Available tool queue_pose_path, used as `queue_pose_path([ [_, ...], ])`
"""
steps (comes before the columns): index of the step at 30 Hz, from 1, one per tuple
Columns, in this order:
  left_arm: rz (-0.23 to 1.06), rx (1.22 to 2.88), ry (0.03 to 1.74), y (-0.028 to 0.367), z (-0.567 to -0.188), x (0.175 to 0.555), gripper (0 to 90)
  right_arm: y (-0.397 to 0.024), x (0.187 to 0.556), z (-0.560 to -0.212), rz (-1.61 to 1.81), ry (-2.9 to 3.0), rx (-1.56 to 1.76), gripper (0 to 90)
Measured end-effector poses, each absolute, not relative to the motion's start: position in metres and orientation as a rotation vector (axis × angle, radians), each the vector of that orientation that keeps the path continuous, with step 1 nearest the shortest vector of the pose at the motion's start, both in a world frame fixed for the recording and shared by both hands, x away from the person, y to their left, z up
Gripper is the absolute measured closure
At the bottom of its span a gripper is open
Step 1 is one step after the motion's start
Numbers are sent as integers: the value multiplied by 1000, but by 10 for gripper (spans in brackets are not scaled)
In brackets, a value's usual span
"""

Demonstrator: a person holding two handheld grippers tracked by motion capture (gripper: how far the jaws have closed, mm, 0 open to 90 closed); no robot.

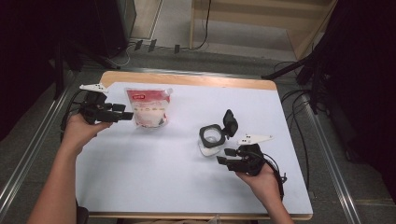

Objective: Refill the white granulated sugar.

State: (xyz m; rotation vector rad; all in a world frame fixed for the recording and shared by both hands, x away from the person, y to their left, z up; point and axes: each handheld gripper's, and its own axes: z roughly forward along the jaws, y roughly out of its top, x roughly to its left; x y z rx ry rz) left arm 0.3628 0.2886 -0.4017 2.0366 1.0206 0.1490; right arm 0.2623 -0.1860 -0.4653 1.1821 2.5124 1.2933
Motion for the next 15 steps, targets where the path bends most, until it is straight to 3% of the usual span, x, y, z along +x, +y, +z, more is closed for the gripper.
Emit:
queue_pose_path([
  [15, 128, 2081, 935, 259, -405, 391, 394, -178, 254, -467, 1300, 2560, 1133, 519],
])
